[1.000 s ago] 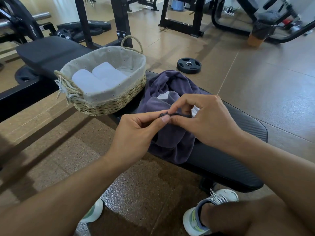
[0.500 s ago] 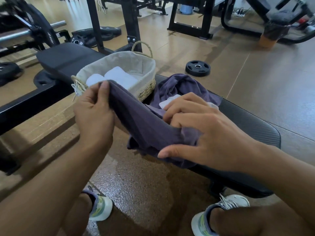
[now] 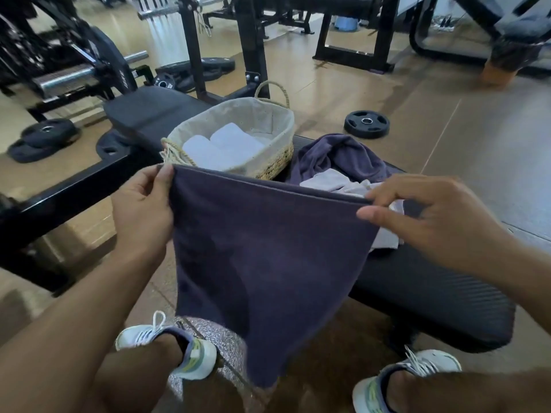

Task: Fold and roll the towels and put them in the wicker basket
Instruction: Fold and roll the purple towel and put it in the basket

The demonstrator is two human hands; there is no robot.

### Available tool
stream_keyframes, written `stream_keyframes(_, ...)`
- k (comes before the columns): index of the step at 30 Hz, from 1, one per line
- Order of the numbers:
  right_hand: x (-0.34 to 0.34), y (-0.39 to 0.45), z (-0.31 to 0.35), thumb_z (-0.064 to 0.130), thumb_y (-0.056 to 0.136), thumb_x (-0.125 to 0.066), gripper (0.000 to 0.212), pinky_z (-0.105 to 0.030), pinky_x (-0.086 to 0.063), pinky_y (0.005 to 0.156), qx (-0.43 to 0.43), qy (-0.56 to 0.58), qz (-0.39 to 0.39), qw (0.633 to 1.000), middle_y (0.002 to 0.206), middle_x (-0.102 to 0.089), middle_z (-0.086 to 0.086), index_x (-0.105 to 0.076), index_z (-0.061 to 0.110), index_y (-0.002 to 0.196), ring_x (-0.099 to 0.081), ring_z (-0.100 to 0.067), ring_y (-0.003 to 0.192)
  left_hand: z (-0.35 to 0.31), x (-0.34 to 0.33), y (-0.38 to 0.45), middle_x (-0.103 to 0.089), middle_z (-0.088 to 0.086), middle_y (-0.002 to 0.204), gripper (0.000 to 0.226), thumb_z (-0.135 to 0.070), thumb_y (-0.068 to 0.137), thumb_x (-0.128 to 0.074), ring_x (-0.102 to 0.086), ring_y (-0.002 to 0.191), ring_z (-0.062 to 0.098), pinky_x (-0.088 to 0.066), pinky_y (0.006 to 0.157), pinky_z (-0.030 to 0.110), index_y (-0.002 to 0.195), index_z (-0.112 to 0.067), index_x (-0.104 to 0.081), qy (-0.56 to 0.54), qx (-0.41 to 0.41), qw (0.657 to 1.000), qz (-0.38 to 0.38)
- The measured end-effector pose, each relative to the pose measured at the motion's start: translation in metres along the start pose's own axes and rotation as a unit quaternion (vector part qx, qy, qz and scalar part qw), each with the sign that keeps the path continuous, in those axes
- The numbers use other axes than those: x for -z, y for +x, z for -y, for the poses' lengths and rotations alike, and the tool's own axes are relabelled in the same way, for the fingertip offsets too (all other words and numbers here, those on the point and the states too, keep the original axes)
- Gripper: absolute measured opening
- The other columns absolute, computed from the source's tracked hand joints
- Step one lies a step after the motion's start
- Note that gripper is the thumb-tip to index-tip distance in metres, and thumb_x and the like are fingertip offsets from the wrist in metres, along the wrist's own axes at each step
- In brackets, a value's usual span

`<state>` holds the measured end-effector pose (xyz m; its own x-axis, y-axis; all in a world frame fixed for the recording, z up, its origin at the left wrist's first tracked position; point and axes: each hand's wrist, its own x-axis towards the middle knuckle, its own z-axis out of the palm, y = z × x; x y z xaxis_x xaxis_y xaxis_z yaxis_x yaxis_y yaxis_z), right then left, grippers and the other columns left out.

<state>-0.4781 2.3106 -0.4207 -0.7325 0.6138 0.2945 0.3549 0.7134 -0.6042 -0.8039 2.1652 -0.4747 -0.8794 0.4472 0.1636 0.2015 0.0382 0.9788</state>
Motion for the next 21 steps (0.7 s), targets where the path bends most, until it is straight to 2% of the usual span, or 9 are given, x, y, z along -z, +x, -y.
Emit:
stream_keyframes(1, 0.001, 0.001, -0.007, 0.048, 0.086, -0.072, 0.027, -0.023, -0.048, 0.072, -0.041, 0.014, -0.025, 0.999, 0.078, -0.073, 0.01, -0.071, 0.025, 0.071, -0.067, -0.007, 0.075, 0.0, 0.002, -0.004, -0.074, -0.011, 0.087, 0.02, -0.035, 0.099, -0.061, -0.064, 0.083, 0.007, -0.056, 0.079, 0.036, 0.1, -0.023, -0.076, -0.01, 0.007, 0.999, 0.03)
stream_keyframes(3, 0.002, 0.003, -0.018, 0.04, 0.08, -0.08, 0.025, -0.02, -0.044, 0.061, -0.103, 0.037, -0.054, 0.993, 0.066, -0.071, 0.004, -0.072, 0.021, 0.066, -0.06, -0.005, 0.06, -0.003, 0.005, -0.014, -0.074, -0.013, 0.077, 0.016, -0.023, 0.101, -0.06, -0.066, 0.071, 0.001, -0.058, 0.067, 0.023, 0.094, -0.02, -0.074, -0.033, 0.021, 0.996, 0.08)
stream_keyframes(6, 0.004, 0.007, -0.028, 0.03, 0.074, -0.088, 0.023, -0.019, -0.048, 0.063, -0.159, 0.081, -0.059, 0.982, 0.068, -0.075, 0.004, -0.07, 0.017, 0.069, -0.064, -0.002, 0.06, -0.005, 0.012, -0.022, -0.075, -0.007, 0.078, 0.015, -0.017, 0.1, -0.059, -0.068, 0.066, 0.002, -0.058, 0.06, 0.018, 0.095, -0.017, -0.073, -0.025, 0.016, 0.989, 0.148)
stream_keyframes(8, 0.008, 0.009, -0.035, 0.021, 0.074, -0.088, 0.023, -0.012, -0.049, 0.062, -0.177, 0.108, -0.048, 0.977, 0.069, -0.076, 0.003, -0.067, 0.013, 0.078, -0.068, -0.001, 0.059, -0.007, 0.019, -0.02, -0.074, -0.001, 0.078, 0.014, -0.027, 0.09, -0.066, -0.069, 0.065, 0.005, -0.059, 0.06, 0.02, 0.085, -0.021, -0.077, -0.025, 0.023, 0.979, 0.199)
stream_keyframes(11, 0.017, 0.008, -0.038, 0.016, 0.077, -0.084, 0.022, -0.016, -0.053, 0.069, -0.178, 0.125, 0.011, 0.976, 0.074, -0.077, -0.005, -0.073, 0.021, 0.096, -0.07, -0.012, 0.065, -0.01, 0.027, -0.016, -0.074, -0.001, 0.075, 0.025, -0.047, 0.066, -0.074, -0.069, 0.065, 0.008, -0.06, 0.06, 0.022, 0.076, -0.025, -0.078, -0.029, 0.036, 0.961, 0.272)
stream_keyframes(14, 0.029, 0.001, -0.032, 0.006, 0.078, -0.08, 0.02, -0.015, -0.055, 0.063, -0.19, 0.13, 0.137, 0.963, 0.073, -0.077, -0.011, -0.078, 0.018, 0.093, -0.072, -0.013, 0.063, -0.015, 0.029, -0.009, -0.075, 0.005, 0.081, 0.03, -0.046, 0.064, -0.084, -0.071, 0.069, 0.013, -0.06, 0.061, 0.024, 0.078, -0.02, -0.078, -0.071, 0.077, 0.931, 0.349)
stream_keyframes(16, 0.032, -0.002, -0.031, 0.002, 0.078, -0.079, 0.011, -0.013, -0.054, 0.057, -0.216, 0.151, 0.143, 0.954, 0.071, -0.077, -0.012, -0.078, 0.011, 0.085, -0.07, -0.009, 0.058, -0.014, 0.026, -0.006, -0.072, 0.005, 0.078, 0.02, -0.036, 0.071, -0.083, -0.068, 0.065, 0.012, -0.058, 0.058, 0.023, 0.077, -0.018, -0.077, -0.058, 0.109, 0.923, 0.363)
stream_keyframes(18, 0.03, -0.002, -0.038, 0.005, 0.081, -0.079, 0.006, -0.013, -0.054, 0.056, -0.232, 0.129, 0.074, 0.961, 0.072, -0.077, -0.012, -0.077, 0.01, 0.082, -0.07, -0.007, 0.058, -0.008, 0.014, -0.007, -0.069, 0.005, 0.076, 0.013, -0.03, 0.08, -0.074, -0.064, 0.064, 0.009, -0.058, 0.058, 0.021, 0.078, -0.018, -0.075, 0.028, 0.082, 0.939, 0.334)
stream_keyframes(21, 0.022, 0.004, -0.048, 0.007, 0.085, -0.078, 0.007, -0.02, -0.06, 0.06, -0.229, 0.069, 0.005, 0.971, 0.077, -0.076, -0.013, -0.074, 0.012, 0.083, -0.071, -0.013, 0.062, -0.004, -0.007, -0.015, -0.07, 0.014, 0.086, 0.01, -0.015, 0.093, -0.067, -0.064, 0.07, 0.013, -0.06, 0.072, 0.027, 0.092, -0.007, -0.072, 0.043, 0.071, 0.955, 0.283)
